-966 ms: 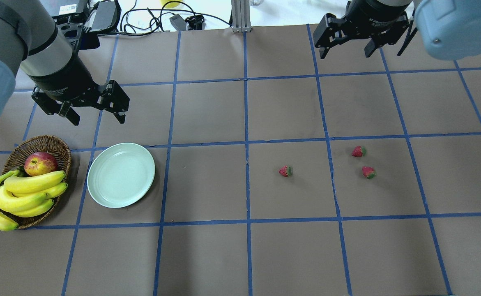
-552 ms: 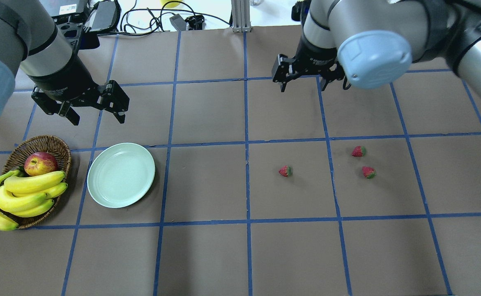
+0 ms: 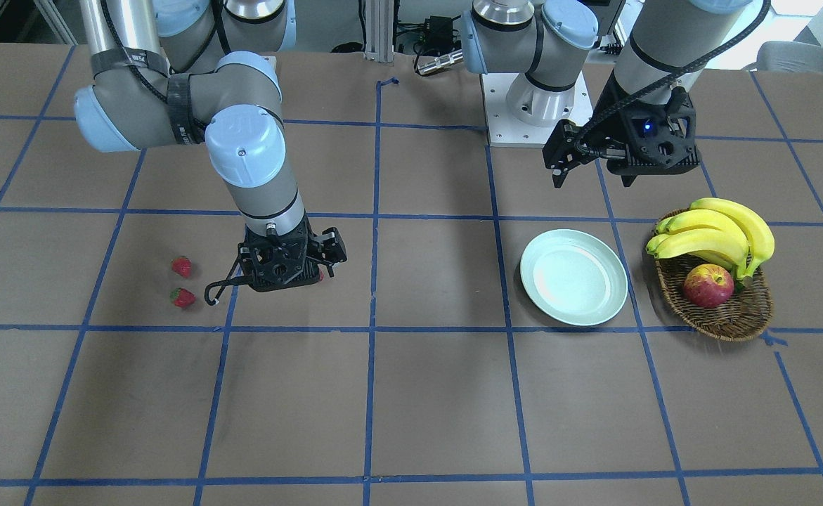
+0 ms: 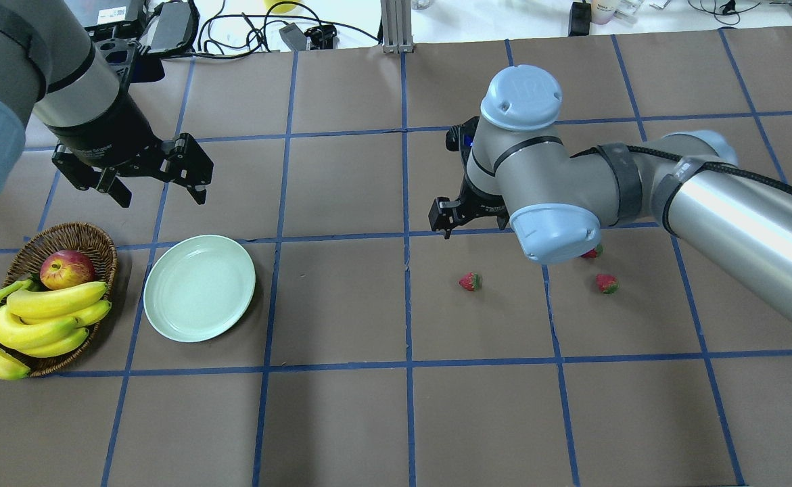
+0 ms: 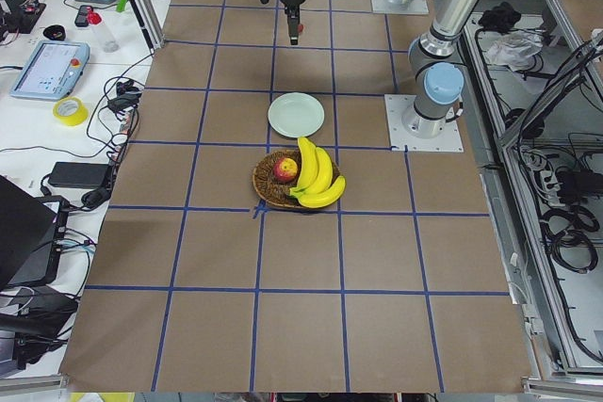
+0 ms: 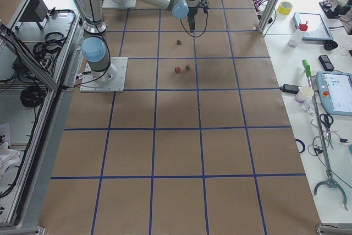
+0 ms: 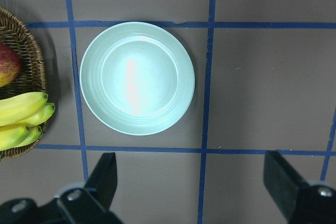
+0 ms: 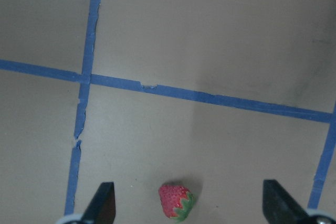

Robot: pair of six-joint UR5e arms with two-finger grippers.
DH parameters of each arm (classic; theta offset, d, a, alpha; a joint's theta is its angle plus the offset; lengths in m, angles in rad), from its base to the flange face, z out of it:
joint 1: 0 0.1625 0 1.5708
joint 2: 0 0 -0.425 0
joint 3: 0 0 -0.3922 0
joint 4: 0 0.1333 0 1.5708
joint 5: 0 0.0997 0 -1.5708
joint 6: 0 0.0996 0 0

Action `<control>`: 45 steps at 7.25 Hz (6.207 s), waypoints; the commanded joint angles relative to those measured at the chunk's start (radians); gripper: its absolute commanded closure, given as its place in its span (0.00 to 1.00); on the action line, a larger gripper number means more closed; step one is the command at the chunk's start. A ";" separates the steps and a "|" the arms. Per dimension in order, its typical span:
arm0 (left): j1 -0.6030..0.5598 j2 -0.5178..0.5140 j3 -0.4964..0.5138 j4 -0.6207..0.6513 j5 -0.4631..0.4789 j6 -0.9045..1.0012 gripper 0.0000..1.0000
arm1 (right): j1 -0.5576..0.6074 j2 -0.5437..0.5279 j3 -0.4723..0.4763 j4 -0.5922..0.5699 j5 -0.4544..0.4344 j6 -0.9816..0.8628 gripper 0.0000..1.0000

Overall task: Collect all strawberries into plate
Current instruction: 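Move the right gripper down over the nearest red strawberry, then close the right gripper on the red strawberry, then carry the strawberry toward the plate and release it mid-table, then move the right gripper back over the two remaining strawberries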

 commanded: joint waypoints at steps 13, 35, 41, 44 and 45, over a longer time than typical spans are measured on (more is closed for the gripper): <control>0.001 -0.004 -0.011 0.014 -0.003 0.003 0.00 | 0.056 0.072 0.162 -0.163 -0.044 -0.450 0.75; 0.001 -0.006 -0.012 0.018 -0.001 0.003 0.00 | -0.051 -0.012 -0.208 0.311 -0.044 0.275 0.00; 0.001 -0.009 -0.012 0.018 -0.003 0.004 0.00 | -0.424 0.022 0.052 0.057 -0.079 -0.299 0.00; 0.001 -0.009 -0.012 0.020 -0.003 0.004 0.00 | -0.424 0.029 0.172 -0.097 -0.075 -0.384 0.00; 0.001 -0.007 -0.012 0.020 -0.003 0.004 0.00 | -0.424 0.034 0.166 -0.097 -0.055 -0.385 0.00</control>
